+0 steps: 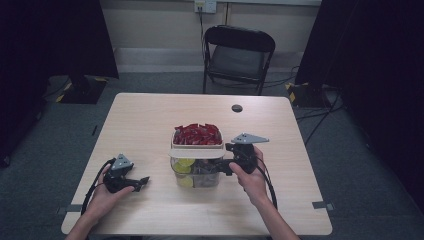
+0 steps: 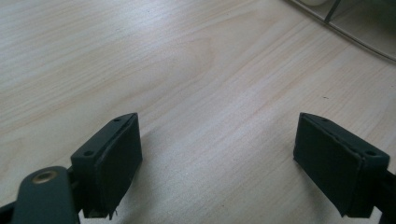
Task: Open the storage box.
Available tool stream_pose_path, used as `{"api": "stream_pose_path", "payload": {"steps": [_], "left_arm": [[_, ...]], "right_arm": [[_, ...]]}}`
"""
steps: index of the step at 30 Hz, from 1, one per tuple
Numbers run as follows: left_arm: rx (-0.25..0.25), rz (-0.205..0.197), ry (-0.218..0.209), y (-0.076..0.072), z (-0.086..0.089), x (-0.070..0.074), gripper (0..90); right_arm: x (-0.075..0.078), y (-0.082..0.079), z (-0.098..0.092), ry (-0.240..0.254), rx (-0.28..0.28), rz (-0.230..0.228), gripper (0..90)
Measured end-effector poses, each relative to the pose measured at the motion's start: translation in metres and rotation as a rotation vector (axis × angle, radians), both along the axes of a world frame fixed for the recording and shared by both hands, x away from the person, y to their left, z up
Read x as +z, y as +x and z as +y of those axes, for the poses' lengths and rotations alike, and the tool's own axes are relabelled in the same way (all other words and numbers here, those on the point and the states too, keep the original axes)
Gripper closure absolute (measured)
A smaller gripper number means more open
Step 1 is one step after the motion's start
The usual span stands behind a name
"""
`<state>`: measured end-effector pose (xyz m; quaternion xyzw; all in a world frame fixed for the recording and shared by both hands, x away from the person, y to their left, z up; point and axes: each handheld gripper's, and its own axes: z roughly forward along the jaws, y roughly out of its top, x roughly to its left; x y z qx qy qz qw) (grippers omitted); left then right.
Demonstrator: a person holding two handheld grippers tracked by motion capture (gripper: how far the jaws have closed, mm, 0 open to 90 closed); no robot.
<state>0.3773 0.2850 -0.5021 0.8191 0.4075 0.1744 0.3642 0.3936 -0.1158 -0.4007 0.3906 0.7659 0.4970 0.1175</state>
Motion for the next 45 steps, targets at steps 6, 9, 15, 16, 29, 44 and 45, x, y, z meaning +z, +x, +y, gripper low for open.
{"api": "stream_pose_path", "payload": {"steps": [6, 9, 15, 16, 29, 44, 45], "left_arm": [[0.000, 0.000, 0.000, 0.000, 0.000, 0.000, 14.8], [0.000, 0.000, 0.000, 0.000, 0.000, 0.000, 14.8], [0.000, 0.000, 0.000, 0.000, 0.000, 0.000, 14.8], [0.000, 0.000, 0.000, 0.000, 0.000, 0.000, 14.8], [0.000, 0.000, 0.000, 0.000, 0.000, 0.000, 14.8], [0.000, 0.000, 0.000, 0.000, 0.000, 0.000, 14.8], [0.000, 0.000, 0.000, 0.000, 0.000, 0.000, 14.8]], "right_arm": [[0.000, 0.003, 0.000, 0.000, -0.002, 0.006, 14.4], [0.002, 0.005, 0.001, 0.001, -0.002, 0.006, 14.4], [0.004, 0.009, 0.001, 0.006, -0.004, 0.003, 14.4], [0.004, 0.009, 0.001, 0.006, -0.004, 0.004, 14.4], [0.003, 0.017, 0.002, 0.013, -0.001, 0.014, 14.3], [-0.001, 0.028, 0.000, 0.022, -0.011, 0.025, 14.1], [-0.001, 0.029, 0.000, 0.023, -0.012, 0.027, 14.1]]}}
